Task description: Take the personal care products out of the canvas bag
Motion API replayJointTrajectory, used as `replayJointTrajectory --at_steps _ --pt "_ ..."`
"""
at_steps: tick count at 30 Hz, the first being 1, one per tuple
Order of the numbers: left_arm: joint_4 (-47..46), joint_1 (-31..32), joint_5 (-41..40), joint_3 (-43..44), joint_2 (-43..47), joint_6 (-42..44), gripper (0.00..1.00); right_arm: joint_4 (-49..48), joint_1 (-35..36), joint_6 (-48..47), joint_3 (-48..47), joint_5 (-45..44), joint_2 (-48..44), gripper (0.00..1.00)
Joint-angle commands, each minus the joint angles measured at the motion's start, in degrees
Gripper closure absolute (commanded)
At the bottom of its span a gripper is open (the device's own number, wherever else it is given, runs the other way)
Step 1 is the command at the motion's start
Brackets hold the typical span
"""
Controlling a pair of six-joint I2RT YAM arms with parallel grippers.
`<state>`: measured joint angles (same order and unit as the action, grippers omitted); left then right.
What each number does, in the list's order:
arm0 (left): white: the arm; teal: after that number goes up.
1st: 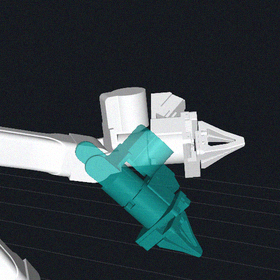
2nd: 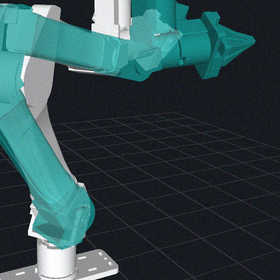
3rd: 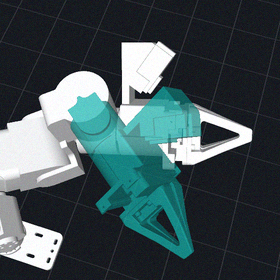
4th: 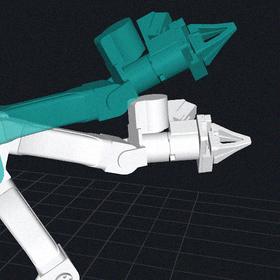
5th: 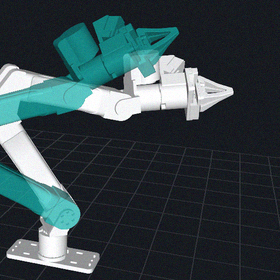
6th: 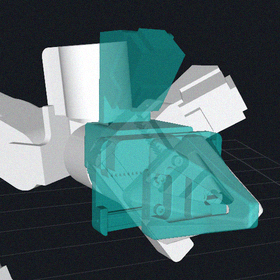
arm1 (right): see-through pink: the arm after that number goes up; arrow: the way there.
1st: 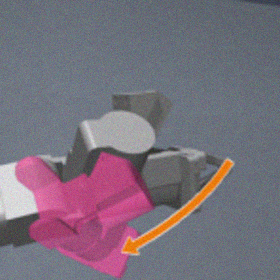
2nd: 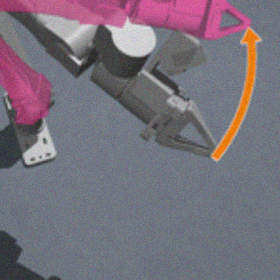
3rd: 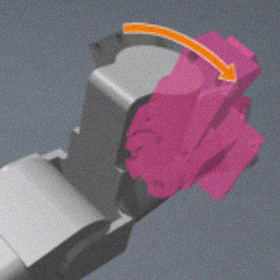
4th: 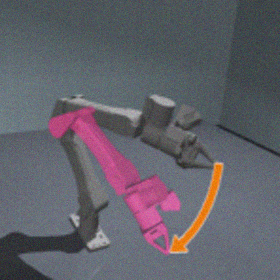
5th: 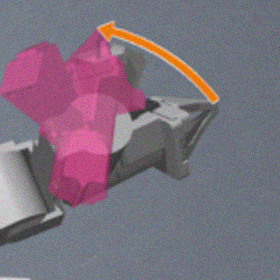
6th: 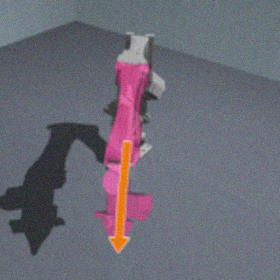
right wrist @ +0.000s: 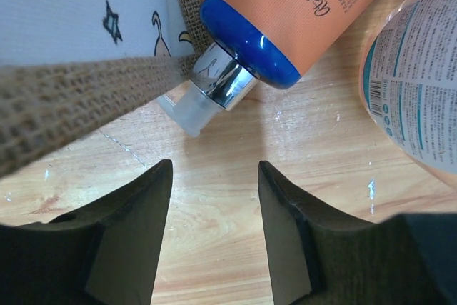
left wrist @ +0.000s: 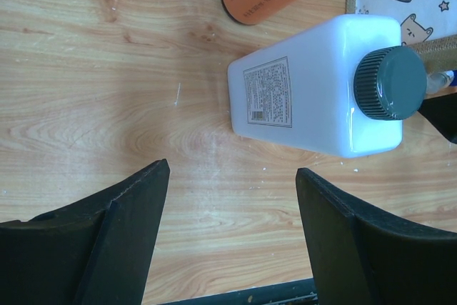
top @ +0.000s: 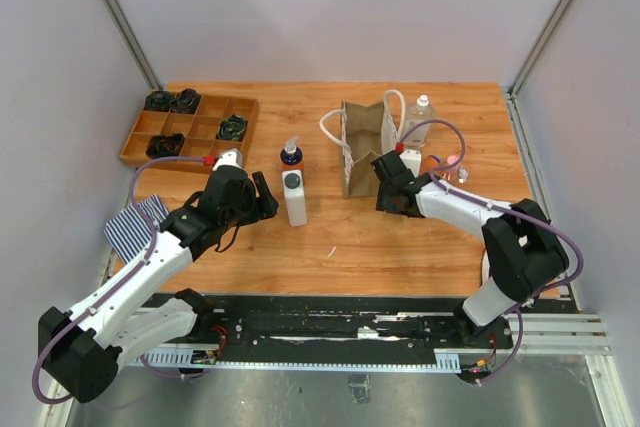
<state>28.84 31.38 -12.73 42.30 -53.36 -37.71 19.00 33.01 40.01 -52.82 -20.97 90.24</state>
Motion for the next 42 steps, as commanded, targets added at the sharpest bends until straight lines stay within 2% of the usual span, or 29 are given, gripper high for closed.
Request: replayJointTrajectory --at_steps 1,7,21,30,40,41,42 --pt "-0.1 0.4 -0.7 0.1 1.0 0.7 0.23 -1.5 -0.7 5.1 0.0 -0.5 0.7 0.48" --pt "0.9 0.4 -1.6 0.8 1.4 1.5 0.23 -5.8 -2.1 10.2 1.9 -1.2 -0.7 0.51" --pt "0.1 0.4 -0.7 0.6 0.7 1.7 0.23 -8.4 -6.7 16.8 3.3 -0.9 1.0 0.51" --pt "0.0 0.4 -0.6 0.7 0.2 1.9 0.23 -6.7 -7.2 16.8 0.2 -4.0 6.3 0.53" --pt "-0.4 0.4 -0.3 0.7 -0.3 1.9 0.23 -5.1 -7.7 14.9 -1.9 -9.1 7.1 0.53" --pt "-0.3 0.4 -0.3 0.7 -0.3 1.9 0.23 -5.1 -8.0 14.3 -2.5 -8.8 7.5 0.57" --pt "-0.2 0.4 -0.3 0.6 -0.2 1.9 0.23 -5.0 -8.1 13.8 -3.0 -8.4 7.9 0.67"
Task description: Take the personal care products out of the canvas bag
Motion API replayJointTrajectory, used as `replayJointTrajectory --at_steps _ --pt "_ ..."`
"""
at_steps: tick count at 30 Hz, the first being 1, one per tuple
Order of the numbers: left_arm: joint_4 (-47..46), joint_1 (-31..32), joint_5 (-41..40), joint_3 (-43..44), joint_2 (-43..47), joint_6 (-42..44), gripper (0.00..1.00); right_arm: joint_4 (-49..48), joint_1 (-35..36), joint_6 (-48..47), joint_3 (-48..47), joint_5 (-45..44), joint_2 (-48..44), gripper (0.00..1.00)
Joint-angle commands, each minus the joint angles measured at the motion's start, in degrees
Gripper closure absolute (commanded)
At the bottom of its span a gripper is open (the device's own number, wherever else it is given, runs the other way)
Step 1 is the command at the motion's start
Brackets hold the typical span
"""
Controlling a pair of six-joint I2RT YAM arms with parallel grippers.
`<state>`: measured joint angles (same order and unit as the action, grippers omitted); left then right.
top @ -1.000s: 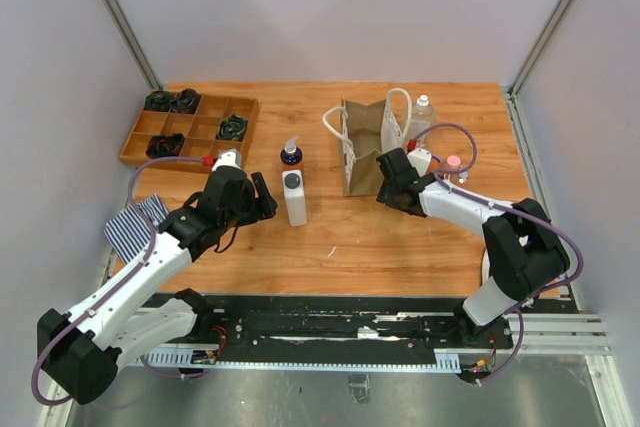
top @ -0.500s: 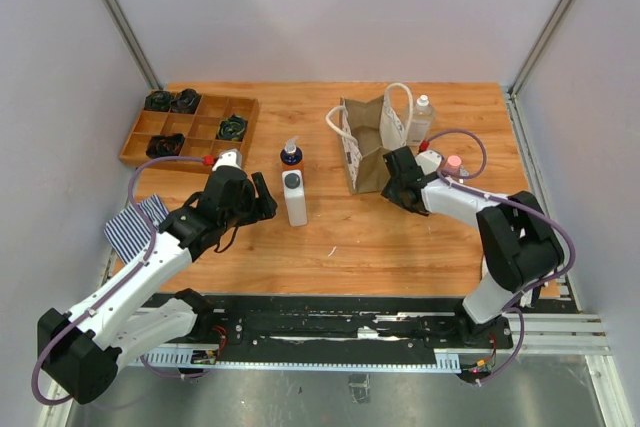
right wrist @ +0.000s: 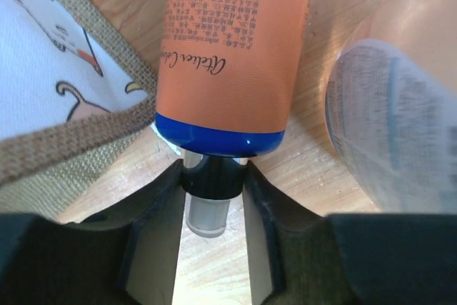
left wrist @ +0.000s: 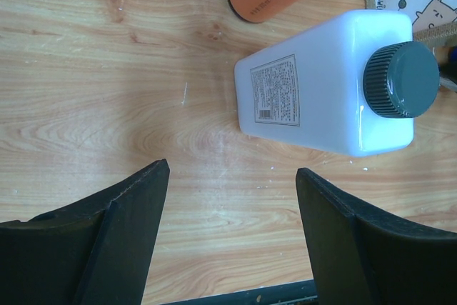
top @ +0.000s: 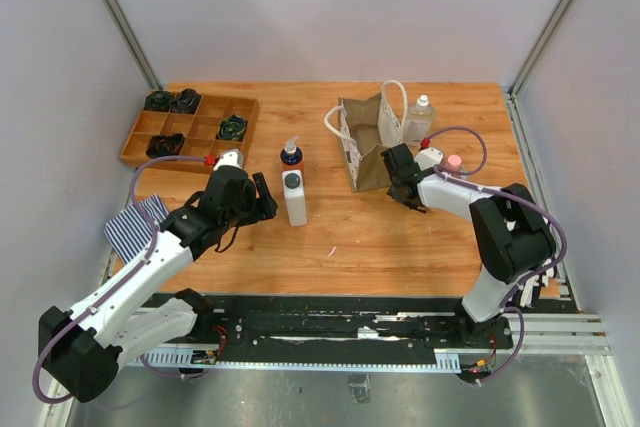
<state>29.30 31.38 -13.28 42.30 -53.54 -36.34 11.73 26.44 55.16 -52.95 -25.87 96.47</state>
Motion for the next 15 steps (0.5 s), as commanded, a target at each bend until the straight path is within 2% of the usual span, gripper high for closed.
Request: replayJointTrajectory --at_steps 1,3,4,10,15 --pt "-0.7 0.4 0.2 0.6 0.0 0.6 0.23 2.3 -1.6 -1.6 -3.1 -3.1 1.8 0.78" --pt "-0.7 0.4 0.1 0.5 0.1 0.5 0.23 2.1 -1.6 -2.3 -3.2 -2.1 1.7 0.97" --pt "-0.8 0.4 0.2 0.5 0.2 0.5 0.23 2.0 -1.6 -2.4 -3.0 -1.5 1.5 0.99" --pt "-1.4 0.4 0.8 -0.2 -0.1 0.1 0.23 3.7 1.7 -6.2 -2.2 -1.9 -3.3 0.99" --pt "-1.9 0.4 1.1 -0.3 -0.2 0.0 0.23 11.4 6.7 -11.4 -4.4 -3.9 -10.6 0.99"
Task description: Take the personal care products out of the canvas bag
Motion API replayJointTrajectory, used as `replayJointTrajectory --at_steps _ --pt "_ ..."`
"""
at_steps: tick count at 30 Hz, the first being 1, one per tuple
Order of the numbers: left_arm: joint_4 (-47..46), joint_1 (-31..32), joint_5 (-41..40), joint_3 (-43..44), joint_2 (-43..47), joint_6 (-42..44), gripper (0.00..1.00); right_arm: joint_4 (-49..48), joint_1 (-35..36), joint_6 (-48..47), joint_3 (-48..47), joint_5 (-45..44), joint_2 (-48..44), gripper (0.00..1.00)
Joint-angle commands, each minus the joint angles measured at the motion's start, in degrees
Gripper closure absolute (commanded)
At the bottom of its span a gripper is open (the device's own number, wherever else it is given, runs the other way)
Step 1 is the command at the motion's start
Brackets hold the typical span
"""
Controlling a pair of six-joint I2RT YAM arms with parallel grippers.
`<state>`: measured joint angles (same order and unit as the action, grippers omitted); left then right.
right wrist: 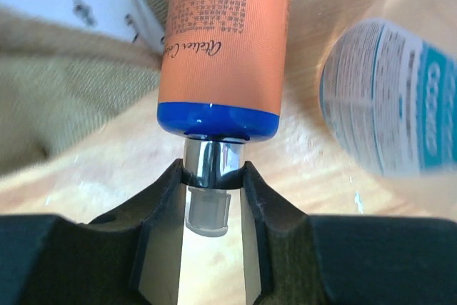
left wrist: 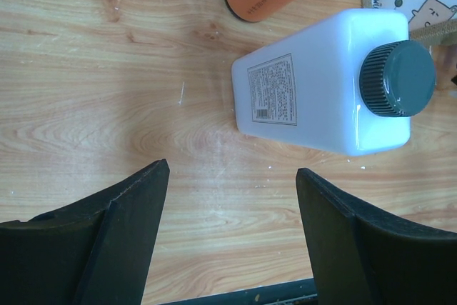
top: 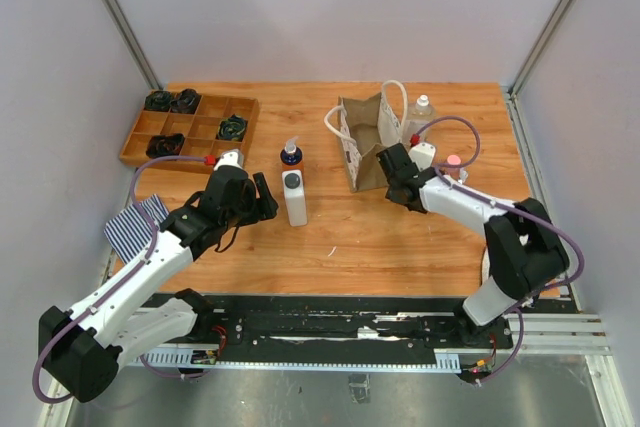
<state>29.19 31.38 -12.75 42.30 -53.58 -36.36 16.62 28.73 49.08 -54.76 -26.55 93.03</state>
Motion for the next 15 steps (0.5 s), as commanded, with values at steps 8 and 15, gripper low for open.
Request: replayJointTrajectory --at_steps 8,15 --pt "-3.0 0.4 1.3 -0.8 -0.4 -0.3 0.23 14.1 6.9 -9.8 -1.1 2.7 -24.1 0.99" --pt "-4.0 0.4 2.6 -0.6 -1.8 -0.9 0.23 16.8 6.9 -13.1 -3.1 1.8 -25.8 0.98"
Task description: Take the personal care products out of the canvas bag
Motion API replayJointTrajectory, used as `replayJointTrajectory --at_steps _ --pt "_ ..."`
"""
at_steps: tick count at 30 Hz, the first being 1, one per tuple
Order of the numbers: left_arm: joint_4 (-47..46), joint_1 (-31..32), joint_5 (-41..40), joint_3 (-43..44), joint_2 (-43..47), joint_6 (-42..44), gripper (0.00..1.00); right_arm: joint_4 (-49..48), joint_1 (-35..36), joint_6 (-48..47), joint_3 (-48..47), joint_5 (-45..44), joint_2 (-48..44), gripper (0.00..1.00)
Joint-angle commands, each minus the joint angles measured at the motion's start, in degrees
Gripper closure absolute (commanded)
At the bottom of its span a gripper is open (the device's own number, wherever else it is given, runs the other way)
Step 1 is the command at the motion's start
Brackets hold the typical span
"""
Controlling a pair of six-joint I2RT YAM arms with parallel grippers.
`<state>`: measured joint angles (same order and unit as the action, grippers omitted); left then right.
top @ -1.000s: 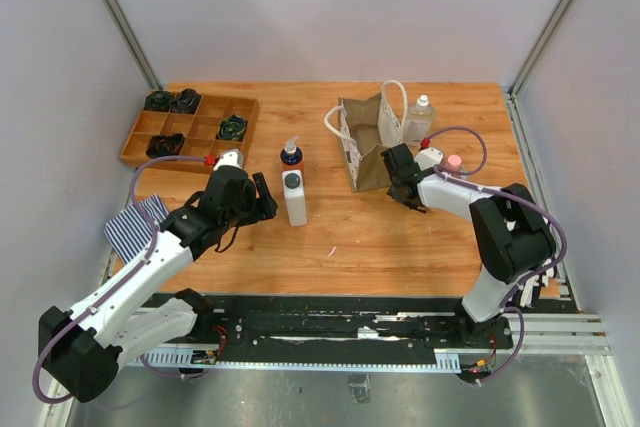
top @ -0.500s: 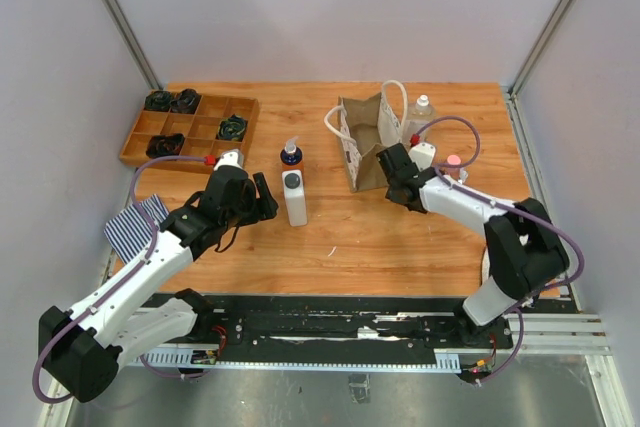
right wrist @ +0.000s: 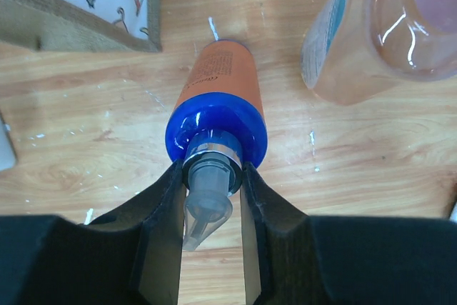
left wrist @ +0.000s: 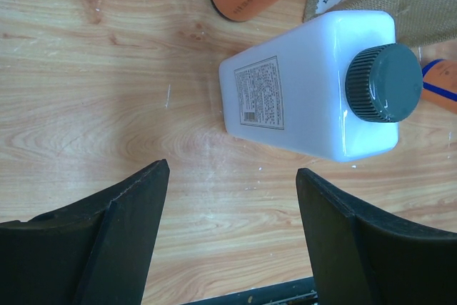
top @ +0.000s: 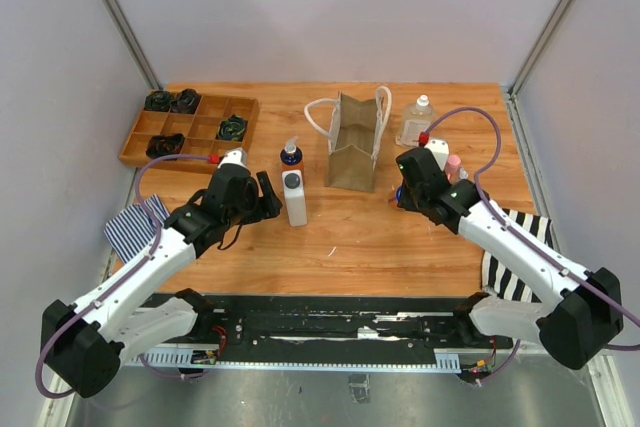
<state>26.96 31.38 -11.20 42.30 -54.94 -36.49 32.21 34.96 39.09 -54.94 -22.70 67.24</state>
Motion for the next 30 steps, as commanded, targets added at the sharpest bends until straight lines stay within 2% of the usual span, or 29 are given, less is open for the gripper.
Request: replayJointTrajectory --at_steps 1,14,15,21,30 --pt "-1.7 0.4 1.0 -0.7 -0.4 -0.8 0.23 1.1 0.6 -3.4 -3.1 -2.1 0.7 0.97" --pt "-0.5 0.4 0.2 -0.4 0.4 -0.5 0.23 0.7 -0.6 -5.8 -10.6 -1.5 12.9 0.74" --pt "-0.6 0.4 0.2 -0.4 0.3 -0.5 0.23 0.7 -1.0 -6.1 -11.3 -1.1 13.3 0.74" --pt "-0.6 0.4 0.3 -0.6 0.0 -0.5 0.23 0.6 -3.2 -6.6 -13.4 3.8 13.4 0.89" --pt "0.2 0.4 0.0 -0.5 0.9 -0.6 0.23 8.9 -4.3 -8.1 -17.4 12.6 10.6 0.90"
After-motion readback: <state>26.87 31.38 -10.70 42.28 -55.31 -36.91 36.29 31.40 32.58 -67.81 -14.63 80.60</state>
